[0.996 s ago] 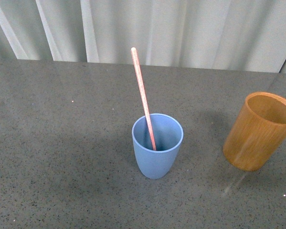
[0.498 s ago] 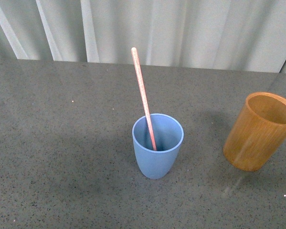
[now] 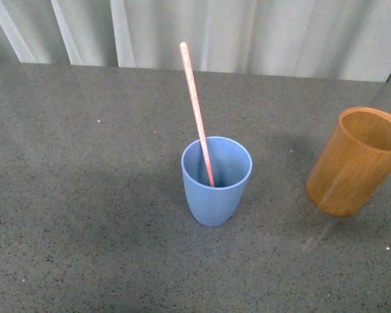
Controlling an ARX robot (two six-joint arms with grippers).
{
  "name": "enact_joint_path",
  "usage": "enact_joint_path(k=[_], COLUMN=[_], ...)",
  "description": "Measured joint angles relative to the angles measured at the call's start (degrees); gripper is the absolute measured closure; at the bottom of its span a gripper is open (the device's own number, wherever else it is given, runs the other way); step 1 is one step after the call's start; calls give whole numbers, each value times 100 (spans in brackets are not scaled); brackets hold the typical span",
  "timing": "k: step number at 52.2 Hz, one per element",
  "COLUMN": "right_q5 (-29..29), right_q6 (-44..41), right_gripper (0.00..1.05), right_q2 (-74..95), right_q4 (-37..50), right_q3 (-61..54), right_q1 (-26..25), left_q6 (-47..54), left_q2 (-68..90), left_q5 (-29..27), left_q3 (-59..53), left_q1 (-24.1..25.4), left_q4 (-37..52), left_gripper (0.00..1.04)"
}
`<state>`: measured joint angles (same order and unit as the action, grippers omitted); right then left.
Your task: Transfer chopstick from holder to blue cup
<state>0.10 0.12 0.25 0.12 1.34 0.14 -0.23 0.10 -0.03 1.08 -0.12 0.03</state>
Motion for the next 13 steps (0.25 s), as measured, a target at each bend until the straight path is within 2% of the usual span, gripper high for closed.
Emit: enact_joint_path(k=[13], right_q5=[0], right_q6=[0], right_gripper=[10], right_q2=[0], right_q4=[0], right_q3=[0], right_q1=[0], left_q6=[0], left_q2=[0], left_q5=[2], left_q3=[0], left_q1=[0], left_q4=[0], left_gripper=[7])
